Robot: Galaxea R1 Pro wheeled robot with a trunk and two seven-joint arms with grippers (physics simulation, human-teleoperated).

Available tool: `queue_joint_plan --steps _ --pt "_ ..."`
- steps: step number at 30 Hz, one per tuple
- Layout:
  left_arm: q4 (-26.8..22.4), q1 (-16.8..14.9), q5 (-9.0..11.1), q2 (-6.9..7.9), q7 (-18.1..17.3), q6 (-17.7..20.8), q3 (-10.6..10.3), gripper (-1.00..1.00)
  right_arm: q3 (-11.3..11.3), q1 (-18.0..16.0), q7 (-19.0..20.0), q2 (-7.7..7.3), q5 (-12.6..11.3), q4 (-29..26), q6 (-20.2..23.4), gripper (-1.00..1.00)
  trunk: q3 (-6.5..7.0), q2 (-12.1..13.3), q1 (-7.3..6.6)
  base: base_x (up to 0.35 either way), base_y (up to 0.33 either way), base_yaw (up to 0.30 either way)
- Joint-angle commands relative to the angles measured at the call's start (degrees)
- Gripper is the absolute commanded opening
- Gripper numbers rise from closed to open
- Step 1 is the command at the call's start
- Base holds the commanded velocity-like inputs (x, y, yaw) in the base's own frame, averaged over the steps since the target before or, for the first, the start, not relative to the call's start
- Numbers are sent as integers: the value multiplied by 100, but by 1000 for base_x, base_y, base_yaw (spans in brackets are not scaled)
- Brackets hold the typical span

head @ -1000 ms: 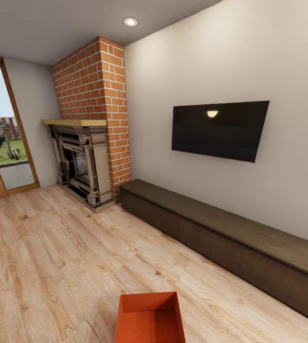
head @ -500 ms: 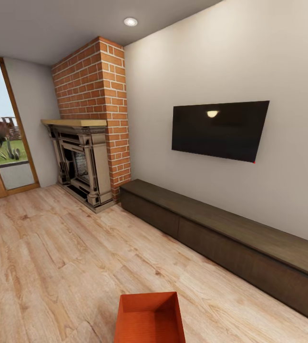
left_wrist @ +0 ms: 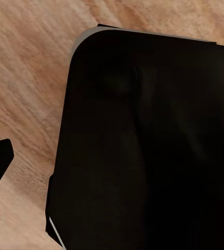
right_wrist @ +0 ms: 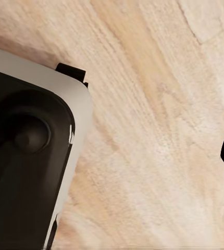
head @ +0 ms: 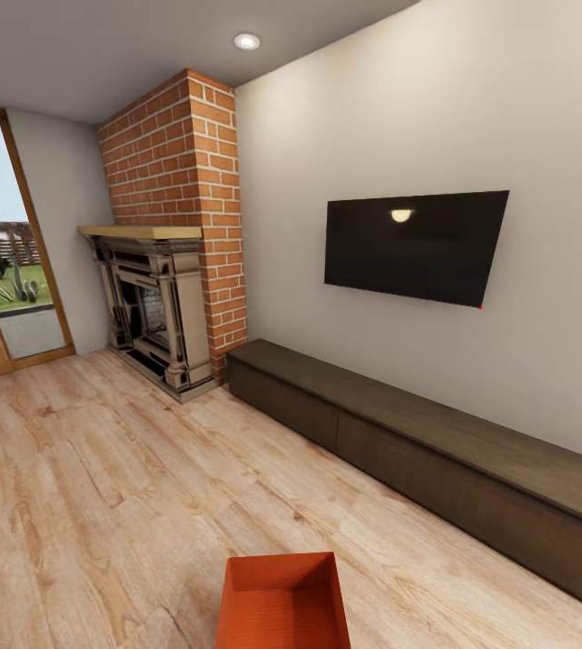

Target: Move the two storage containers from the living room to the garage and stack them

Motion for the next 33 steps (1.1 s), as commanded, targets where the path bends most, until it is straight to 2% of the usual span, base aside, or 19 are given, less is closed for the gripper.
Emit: queue_joint_plan --steps 1,5,33 --pt "-10 4 28 -2 2 -7 7 100 16 -8 1 2 6 18 0 100 -5 -3 0 0 0 0" --pt "-10 4 28 -6 2 -7 8 100 5 -8 -24 115 -13 18 59 100 -12 -3 0 0 0 0" --pt "-10 4 27 -7 2 -7 8 100 7 -8 2 105 4 18 213 100 -266 -3 0 0 0 0"
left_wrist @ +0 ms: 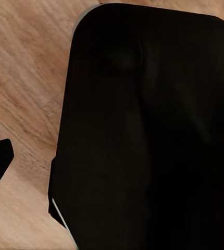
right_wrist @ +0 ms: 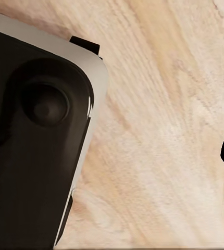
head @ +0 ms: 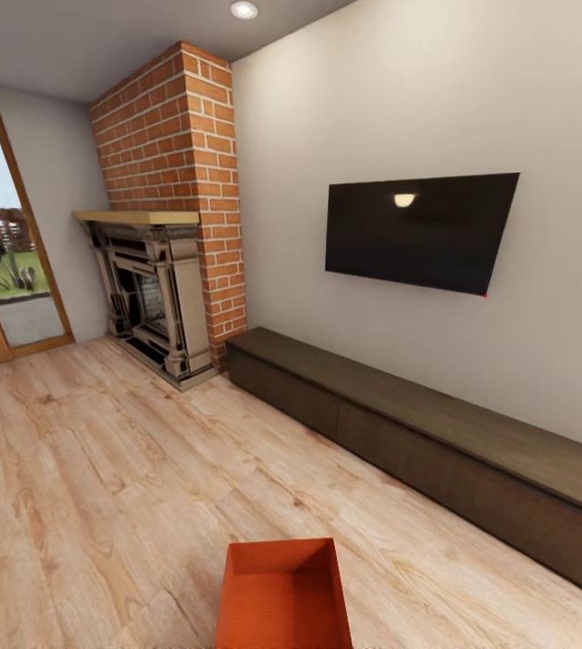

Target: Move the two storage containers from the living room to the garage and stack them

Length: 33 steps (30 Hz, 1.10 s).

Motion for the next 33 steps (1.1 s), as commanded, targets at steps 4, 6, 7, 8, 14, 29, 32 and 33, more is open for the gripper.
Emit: queue_joint_plan --steps 4,6,7,8,14,29,32,33 --pt "-10 4 29 -1 2 -7 6 100 17 -8 4 8 8 18 -22 100 -42 -3 0 0 0 0" --pt "-10 4 29 -2 2 -7 6 100 17 -8 5 7 8 18 -21 100 -60 -3 0 0 0 0" --pt "-10 4 29 -2 2 -7 6 100 17 -8 6 5 8 18 -21 100 -70 -3 0 0 0 0" --pt "-10 4 29 -2 2 -7 6 100 17 -8 6 2 8 18 -20 100 -79 -3 0 0 0 0" --pt "-10 4 29 -2 2 -7 6 100 17 -8 7 3 8 18 -20 100 -135 -3 0 0 0 0" --pt "-10 4 29 -2 2 -7 6 100 17 -8 16 -2 9 18 -27 100 -274 -3 0 0 0 0" --pt "-10 4 29 -2 2 -7 6 100 17 -8 15 -3 9 18 -27 100 -302 -3 0 0 0 0" --pt "-10 4 29 -2 2 -7 6 100 17 -8 15 -3 8 18 -27 100 -311 -3 0 0 0 0"
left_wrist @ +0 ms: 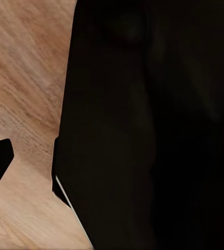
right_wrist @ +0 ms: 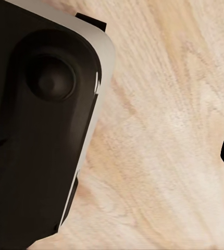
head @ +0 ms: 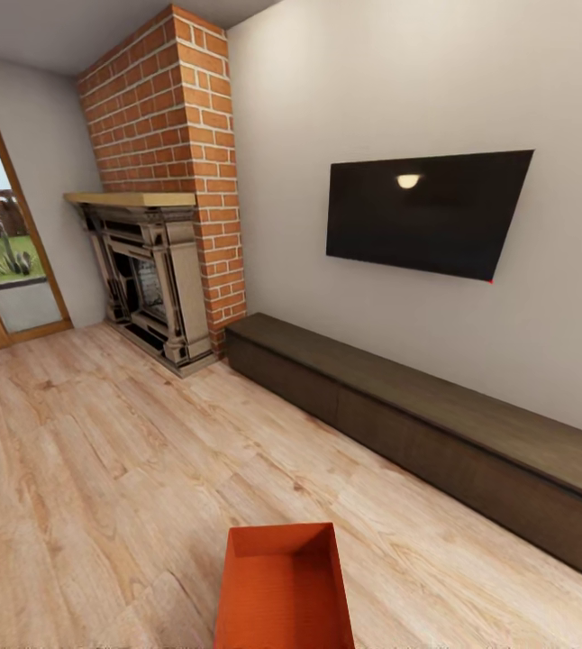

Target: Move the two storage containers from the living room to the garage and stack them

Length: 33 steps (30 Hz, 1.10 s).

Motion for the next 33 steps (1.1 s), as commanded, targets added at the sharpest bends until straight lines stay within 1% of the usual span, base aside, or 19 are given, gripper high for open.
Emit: queue_joint_plan --steps 1,33 --pt "-10 4 30 -2 2 -7 7 100 16 -8 3 -1 8 18 -33 100 -14 -2 0 0 0 0" --pt "-10 4 30 0 2 -7 7 100 10 -8 -5 -32 -1 18 -58 100 -311 -2 0 0 0 0"
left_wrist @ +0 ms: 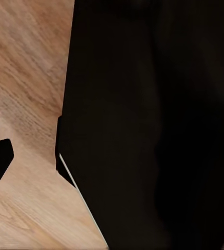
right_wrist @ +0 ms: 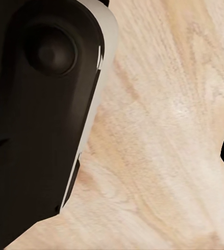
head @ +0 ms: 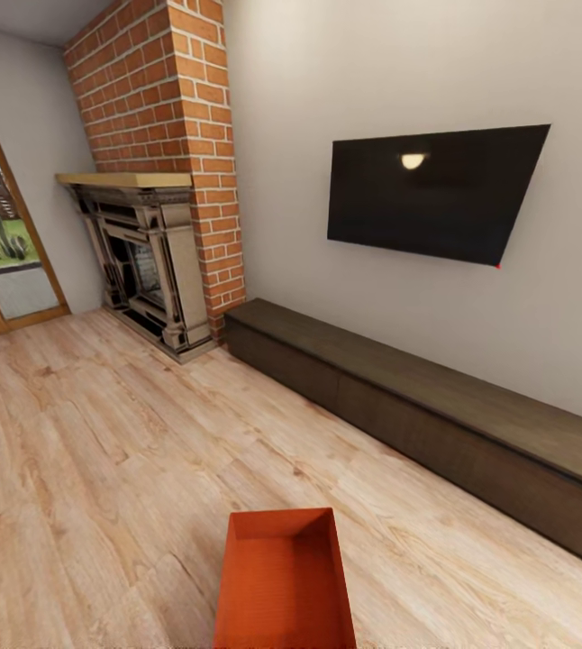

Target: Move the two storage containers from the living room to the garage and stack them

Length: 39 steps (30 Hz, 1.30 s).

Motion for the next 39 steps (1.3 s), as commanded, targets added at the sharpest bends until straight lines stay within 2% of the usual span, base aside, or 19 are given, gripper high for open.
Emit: queue_joint_plan --steps 1,39 --pt "-10 4 30 -3 2 -8 7 100 20 -7 2 8 7 18 -35 100 -13 -2 0 0 0 0" --pt "-10 4 30 -3 2 -8 7 100 25 -7 46 35 33 18 -69 100 -366 -2 0 0 0 0"
